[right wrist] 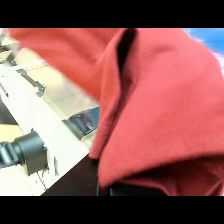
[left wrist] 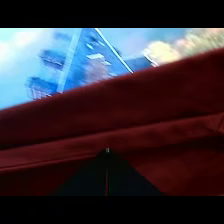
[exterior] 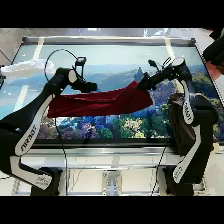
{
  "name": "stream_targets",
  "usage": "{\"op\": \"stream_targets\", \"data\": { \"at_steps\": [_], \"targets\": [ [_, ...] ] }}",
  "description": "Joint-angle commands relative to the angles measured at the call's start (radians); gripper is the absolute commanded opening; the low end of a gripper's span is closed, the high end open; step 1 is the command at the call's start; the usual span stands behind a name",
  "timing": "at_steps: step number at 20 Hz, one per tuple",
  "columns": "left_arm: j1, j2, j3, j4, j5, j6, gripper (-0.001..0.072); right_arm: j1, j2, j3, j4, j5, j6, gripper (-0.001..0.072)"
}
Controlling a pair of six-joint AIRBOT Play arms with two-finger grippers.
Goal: Fold the shirts.
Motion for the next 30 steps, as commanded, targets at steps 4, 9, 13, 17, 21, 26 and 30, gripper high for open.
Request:
{"op": "stream_targets", "data": {
  "at_steps": [4, 9, 13, 17, 21, 26, 30],
  "targets": [
    [-0.146, -0.146, 0.0, -0.308, -0.006, 0.178, 0.001, 0.004, 0.268, 0.008, -0.016, 0.1, 0.123, 0.0007],
    [-0.237, -0.167, 0.002, -0.319, 0.124, 0.182, 0.001, 0.024, 0.374, 0.008, -0.035, 0.125, 0.201, 0.0006],
    [-0.142, -0.048, 0.003, -0.268, 0.086, 0.182, 0.001, 0.117, 0.359, 0.008, -0.155, 0.073, 0.234, 0.0006],
    [0.047, 0.15, 0.003, -0.008, -0.121, 0.182, 0.001, 0.306, 0.324, 0.007, -0.196, -0.195, 0.235, 0.0006],
    [0.246, 0.332, 0.002, 0.056, -0.18, 0.182, 0.001, 0.535, 0.245, 0.005, -0.203, -0.547, 0.243, 0.0008],
    [0.39, 0.472, 0.002, 0.056, -0.18, 0.182, 0.001, 0.731, 0.197, 0.005, -0.213, -0.842, 0.24, 0.0554],
    [0.418, 0.497, 0.001, 0.056, -0.196, 0.181, 0.001, 0.674, 0.211, 0.009, -0.321, -0.737, 0.239, 0.055]
  ]
}}
